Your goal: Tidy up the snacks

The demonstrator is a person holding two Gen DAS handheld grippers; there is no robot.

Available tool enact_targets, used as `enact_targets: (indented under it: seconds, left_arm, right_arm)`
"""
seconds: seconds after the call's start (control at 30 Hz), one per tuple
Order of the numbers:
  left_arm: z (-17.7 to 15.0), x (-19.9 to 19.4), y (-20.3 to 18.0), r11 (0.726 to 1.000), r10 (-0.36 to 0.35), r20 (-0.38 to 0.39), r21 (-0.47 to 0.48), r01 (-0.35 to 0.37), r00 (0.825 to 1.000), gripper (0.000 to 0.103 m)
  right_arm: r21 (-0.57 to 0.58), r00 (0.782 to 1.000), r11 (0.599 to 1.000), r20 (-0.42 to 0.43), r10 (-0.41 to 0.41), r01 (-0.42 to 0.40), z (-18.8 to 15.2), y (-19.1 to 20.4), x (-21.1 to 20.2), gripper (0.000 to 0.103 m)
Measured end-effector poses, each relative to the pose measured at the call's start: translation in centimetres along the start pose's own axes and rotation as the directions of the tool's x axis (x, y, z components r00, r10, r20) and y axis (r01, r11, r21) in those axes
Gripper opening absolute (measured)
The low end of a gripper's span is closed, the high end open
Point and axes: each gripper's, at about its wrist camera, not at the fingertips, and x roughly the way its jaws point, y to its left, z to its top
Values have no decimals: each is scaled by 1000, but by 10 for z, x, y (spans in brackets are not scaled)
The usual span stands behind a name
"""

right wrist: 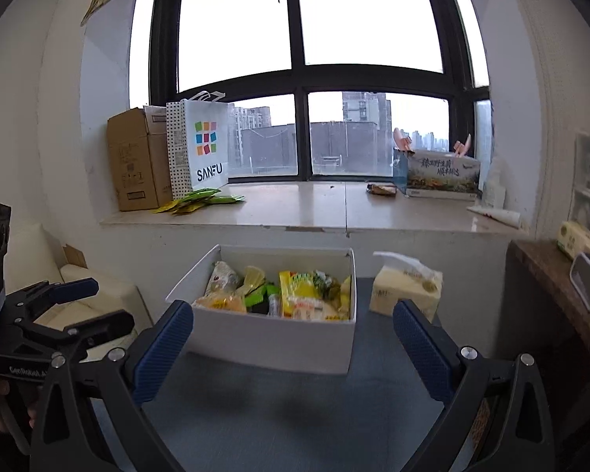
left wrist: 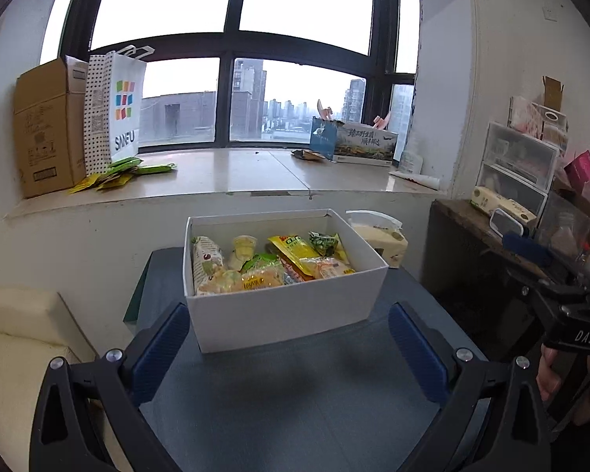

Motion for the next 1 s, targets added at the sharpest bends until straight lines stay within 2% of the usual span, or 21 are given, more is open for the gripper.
enact_targets:
  seconds: [0.13,0.33,0.7,1.0]
  left_arm:
    - [-13,-17,-9,999,-25,-40,-47,23,999,103]
    - [-30,-29,-20,999,-25,-63,-36,23,998,103]
    - [-30,-39,-28,999,-39,-60,4,39,997,103]
    - [-27,-41,-26,999,-34,-61,-1,34,998,103]
  right_arm:
    - [88,999,996,-37,33,-29,-20,-3,-16,103]
    - [77,997,996,-67,40,-35,-37,1,-31,103]
    - [65,996,997,-84,43,-37,-39,2,-33,103]
    - [49,996,998,-81,47,-43,-38,6,-35,103]
